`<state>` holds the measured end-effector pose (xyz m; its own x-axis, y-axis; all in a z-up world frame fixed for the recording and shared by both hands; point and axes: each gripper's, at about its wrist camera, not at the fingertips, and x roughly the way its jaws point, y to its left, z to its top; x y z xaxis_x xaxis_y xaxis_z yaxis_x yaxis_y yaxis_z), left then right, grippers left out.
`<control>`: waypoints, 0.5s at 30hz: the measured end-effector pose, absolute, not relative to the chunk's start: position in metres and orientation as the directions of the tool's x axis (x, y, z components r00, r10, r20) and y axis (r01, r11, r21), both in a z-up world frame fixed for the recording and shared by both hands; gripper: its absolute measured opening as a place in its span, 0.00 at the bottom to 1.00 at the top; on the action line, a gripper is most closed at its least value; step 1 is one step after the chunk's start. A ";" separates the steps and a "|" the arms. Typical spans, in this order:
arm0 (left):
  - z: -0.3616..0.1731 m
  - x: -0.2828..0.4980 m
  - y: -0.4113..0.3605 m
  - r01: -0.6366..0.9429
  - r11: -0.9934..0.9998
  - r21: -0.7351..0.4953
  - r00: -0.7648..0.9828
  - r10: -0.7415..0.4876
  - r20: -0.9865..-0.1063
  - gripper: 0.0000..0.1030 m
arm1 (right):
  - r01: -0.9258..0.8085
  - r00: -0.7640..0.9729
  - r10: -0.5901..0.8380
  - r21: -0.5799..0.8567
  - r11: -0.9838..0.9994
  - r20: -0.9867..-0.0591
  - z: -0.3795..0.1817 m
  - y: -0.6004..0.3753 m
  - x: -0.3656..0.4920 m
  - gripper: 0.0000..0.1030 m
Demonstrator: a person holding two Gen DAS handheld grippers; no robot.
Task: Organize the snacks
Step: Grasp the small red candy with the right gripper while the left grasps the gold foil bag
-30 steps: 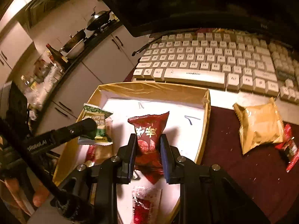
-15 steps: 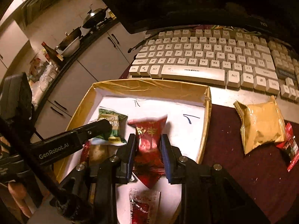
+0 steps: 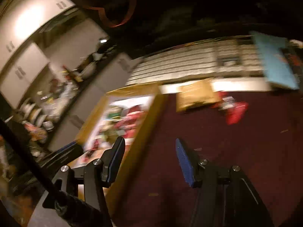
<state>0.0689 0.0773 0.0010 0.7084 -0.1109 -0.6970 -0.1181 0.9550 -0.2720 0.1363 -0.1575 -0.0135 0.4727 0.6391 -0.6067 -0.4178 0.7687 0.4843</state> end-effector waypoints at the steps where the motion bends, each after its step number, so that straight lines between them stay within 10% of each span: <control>1: 0.000 0.070 0.071 -0.108 0.952 -0.286 0.703 -0.130 -0.699 0.76 | -0.395 0.490 0.606 0.459 0.795 -0.627 -0.014 -0.165 0.146 0.54; 15: 0.000 0.070 0.045 -0.056 0.963 -0.263 0.679 -0.157 -0.717 0.76 | -0.299 0.409 0.427 0.323 0.898 -0.807 -0.036 -0.164 0.255 0.54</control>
<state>0.0698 0.0449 0.0002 0.6787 -0.1570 -0.7174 -0.0555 0.9631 -0.2633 0.2551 -0.1644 -0.0363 0.4090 0.4266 -0.8067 -0.2994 0.8978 0.3229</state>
